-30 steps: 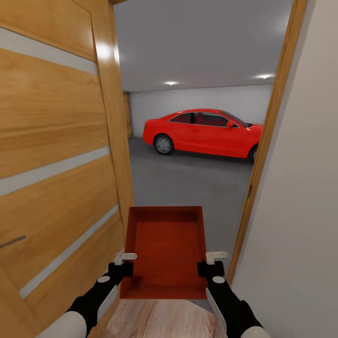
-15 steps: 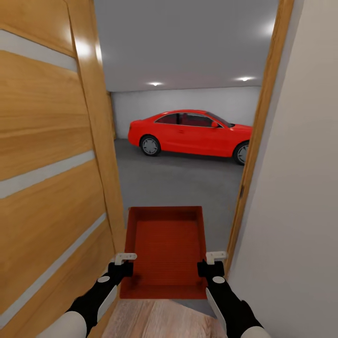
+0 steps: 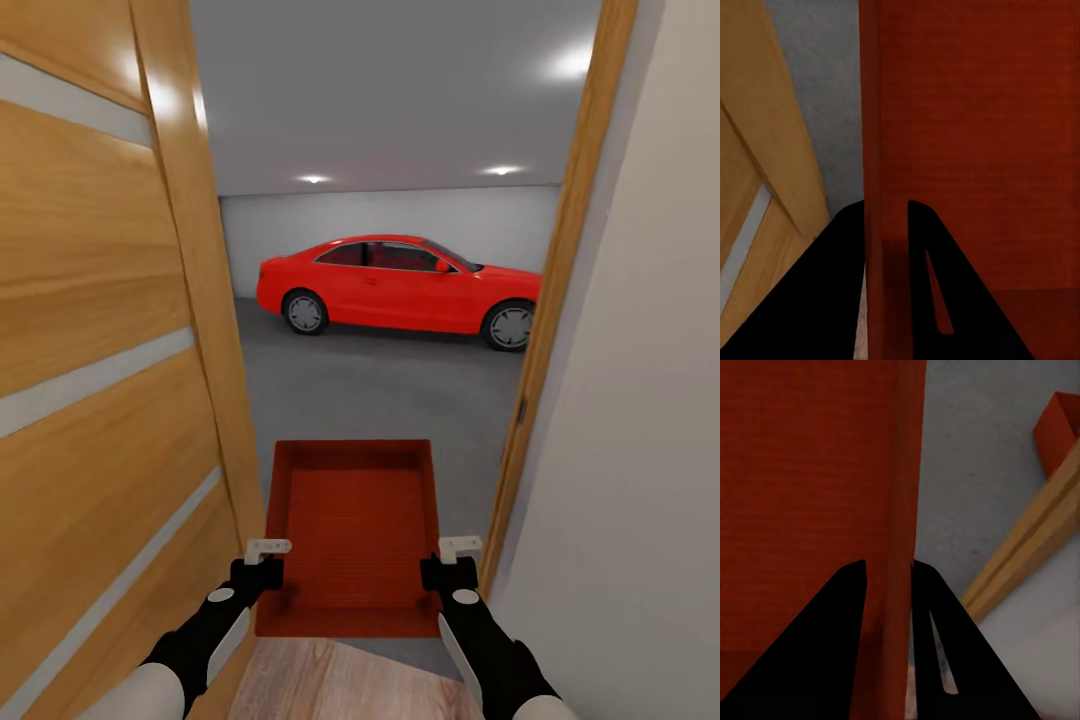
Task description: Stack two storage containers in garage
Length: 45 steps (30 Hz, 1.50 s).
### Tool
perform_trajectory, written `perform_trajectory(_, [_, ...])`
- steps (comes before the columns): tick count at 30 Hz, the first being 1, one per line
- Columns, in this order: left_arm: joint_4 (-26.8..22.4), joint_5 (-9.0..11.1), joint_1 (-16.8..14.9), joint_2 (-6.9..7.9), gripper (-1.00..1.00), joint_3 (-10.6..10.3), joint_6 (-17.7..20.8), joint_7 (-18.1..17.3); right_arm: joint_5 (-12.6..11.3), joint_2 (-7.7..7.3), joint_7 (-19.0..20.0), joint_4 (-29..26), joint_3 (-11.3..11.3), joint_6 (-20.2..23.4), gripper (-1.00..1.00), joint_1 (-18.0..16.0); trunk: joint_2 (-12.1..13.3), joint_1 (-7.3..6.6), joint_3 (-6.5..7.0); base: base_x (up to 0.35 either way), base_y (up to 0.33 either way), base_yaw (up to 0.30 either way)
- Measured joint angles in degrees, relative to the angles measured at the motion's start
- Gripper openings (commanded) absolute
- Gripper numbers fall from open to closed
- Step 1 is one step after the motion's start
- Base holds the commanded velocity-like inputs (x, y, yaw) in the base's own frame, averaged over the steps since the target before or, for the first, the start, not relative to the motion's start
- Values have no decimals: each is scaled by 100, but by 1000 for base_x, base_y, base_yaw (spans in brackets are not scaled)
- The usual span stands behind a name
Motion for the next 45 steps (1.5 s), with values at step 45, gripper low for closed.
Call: perform_trajectory(45, [-1,5,0,-2,-100,5,-7,-1,-1,-8,0,-24,11,17,-100,1,0,1,29,102,71,-103])
